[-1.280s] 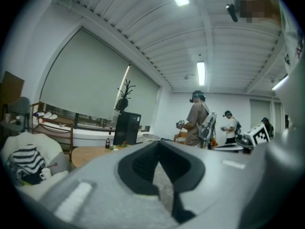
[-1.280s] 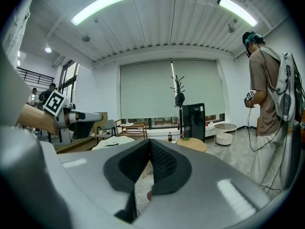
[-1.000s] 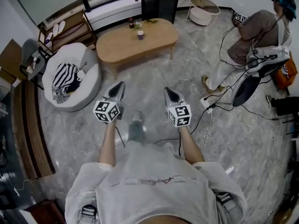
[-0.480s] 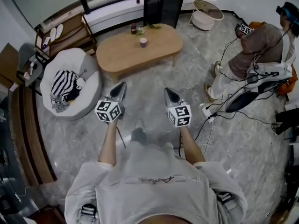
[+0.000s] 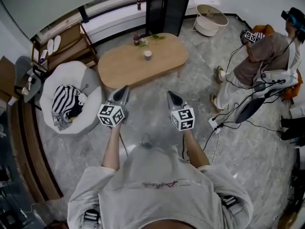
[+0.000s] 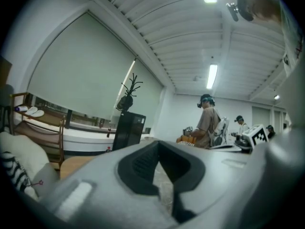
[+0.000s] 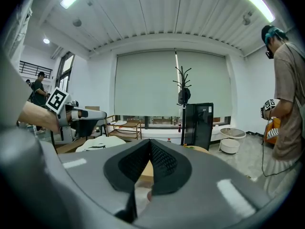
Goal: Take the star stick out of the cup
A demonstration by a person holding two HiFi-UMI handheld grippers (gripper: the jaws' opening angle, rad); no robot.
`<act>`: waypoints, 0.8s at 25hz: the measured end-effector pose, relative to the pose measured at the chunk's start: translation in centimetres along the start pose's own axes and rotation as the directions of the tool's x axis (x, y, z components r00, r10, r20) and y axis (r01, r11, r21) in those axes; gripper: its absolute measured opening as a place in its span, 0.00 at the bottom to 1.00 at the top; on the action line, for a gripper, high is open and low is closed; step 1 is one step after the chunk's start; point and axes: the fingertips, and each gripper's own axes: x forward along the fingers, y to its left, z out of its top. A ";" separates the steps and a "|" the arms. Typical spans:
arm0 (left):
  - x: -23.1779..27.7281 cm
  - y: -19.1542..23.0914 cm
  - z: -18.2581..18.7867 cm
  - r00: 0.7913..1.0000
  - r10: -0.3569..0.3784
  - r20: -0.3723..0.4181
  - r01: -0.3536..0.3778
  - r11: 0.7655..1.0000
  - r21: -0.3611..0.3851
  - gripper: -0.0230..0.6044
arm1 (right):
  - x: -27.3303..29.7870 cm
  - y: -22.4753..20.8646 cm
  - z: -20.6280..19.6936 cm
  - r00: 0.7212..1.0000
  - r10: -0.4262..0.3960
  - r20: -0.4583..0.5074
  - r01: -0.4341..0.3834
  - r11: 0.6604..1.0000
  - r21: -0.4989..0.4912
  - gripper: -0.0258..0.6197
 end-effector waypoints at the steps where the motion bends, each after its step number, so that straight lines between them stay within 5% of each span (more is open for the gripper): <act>1: 0.7 0.7 0.2 1.000 -0.003 0.001 0.003 1.000 -0.001 0.04 | 0.8 -0.4 0.2 1.000 -0.004 -0.001 0.004 1.000 -0.001 0.05; 20: 8.3 9.8 1.6 0.999 -0.032 -0.023 0.031 0.999 -0.022 0.04 | 13.6 -2.5 1.8 1.000 0.003 -0.014 -0.003 1.000 0.010 0.05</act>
